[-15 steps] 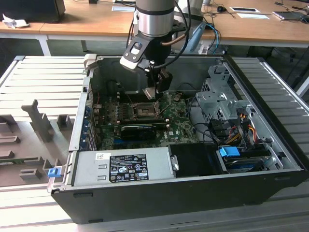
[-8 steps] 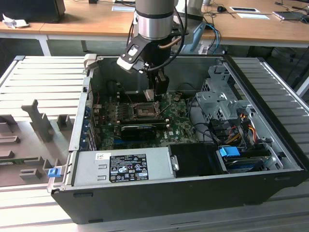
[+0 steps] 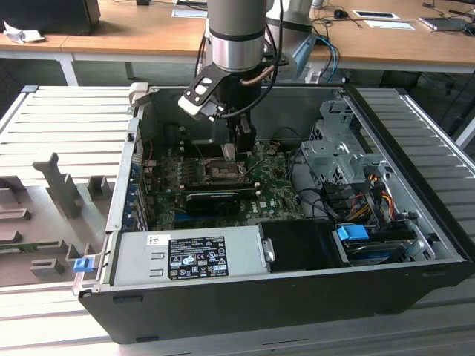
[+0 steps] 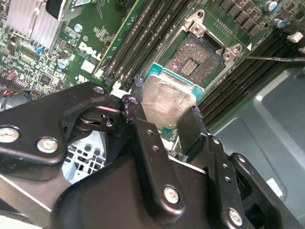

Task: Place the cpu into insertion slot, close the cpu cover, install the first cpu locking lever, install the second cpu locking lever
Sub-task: 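Place the cpu into insertion slot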

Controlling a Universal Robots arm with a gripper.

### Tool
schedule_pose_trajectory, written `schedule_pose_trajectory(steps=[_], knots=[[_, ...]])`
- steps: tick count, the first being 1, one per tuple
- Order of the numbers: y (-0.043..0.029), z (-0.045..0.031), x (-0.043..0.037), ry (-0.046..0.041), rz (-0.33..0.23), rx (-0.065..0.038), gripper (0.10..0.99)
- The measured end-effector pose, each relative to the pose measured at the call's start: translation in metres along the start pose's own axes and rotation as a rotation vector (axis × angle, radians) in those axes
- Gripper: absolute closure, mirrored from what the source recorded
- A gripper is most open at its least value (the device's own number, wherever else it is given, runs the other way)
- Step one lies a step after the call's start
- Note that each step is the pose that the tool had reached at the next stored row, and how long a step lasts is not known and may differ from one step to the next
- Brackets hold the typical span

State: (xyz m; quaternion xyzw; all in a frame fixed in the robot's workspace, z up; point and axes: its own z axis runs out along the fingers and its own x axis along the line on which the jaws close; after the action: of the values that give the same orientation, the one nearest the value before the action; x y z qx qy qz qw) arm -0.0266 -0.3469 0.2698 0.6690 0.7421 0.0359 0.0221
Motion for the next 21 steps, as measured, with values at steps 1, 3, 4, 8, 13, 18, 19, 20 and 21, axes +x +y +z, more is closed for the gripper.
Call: schedule_pose_trajectory(steps=[1, 3, 4, 8, 13, 18, 19, 20, 21], knots=[[-0.0021, 0.0036, 0.0006, 0.0000, 0.000, 0.000, 0.557], [-0.0049, 0.0055, 0.0015, -0.0015, 0.018, 0.000, 0.557], [-0.0051, 0.0060, 0.0016, -0.0025, 0.030, -0.001, 0.557], [-0.0089, 0.0130, 0.0042, -0.0050, 0.063, -0.001, 0.557], [-0.0199, 0.0298, 0.0204, -0.0050, 0.065, -0.001, 0.557], [-0.0209, 0.0455, 0.0239, -0.0075, 0.095, -0.002, 0.557], [-0.0212, 0.0495, 0.0246, -0.0074, 0.095, -0.002, 0.557], [-0.0217, 0.0524, 0.0248, -0.0075, 0.095, -0.002, 0.557], [-0.0227, 0.0547, 0.0250, -0.0079, 0.100, -0.002, 0.557]])
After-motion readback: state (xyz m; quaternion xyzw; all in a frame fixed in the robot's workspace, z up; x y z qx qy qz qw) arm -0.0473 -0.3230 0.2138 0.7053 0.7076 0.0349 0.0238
